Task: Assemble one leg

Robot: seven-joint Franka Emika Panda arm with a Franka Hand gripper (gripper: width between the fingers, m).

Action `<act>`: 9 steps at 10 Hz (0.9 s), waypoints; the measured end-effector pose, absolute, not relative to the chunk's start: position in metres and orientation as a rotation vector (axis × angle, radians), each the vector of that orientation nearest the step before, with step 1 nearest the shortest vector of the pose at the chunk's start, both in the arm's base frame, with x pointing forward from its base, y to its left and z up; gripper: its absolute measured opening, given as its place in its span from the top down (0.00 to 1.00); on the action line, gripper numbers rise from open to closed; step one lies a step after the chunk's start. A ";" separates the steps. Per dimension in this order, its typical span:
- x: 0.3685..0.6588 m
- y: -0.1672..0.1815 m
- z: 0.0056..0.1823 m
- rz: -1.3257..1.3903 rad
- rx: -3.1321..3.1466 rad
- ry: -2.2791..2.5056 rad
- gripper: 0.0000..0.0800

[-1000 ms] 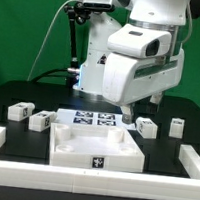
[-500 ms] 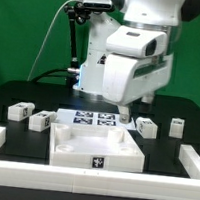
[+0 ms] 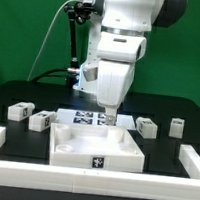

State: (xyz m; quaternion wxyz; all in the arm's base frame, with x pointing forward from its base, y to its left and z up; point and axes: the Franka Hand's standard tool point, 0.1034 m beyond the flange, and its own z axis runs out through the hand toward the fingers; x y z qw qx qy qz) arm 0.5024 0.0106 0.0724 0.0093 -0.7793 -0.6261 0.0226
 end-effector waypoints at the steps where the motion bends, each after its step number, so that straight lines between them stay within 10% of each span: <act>1: 0.502 0.010 0.072 0.071 -2.434 -1.955 0.19; 9: 0.462 -0.029 0.039 0.046 -2.056 -2.333 0.19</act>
Offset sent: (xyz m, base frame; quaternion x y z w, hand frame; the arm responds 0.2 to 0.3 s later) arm -0.0307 -0.0227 -0.0133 -0.0116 0.0614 -0.1756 0.9825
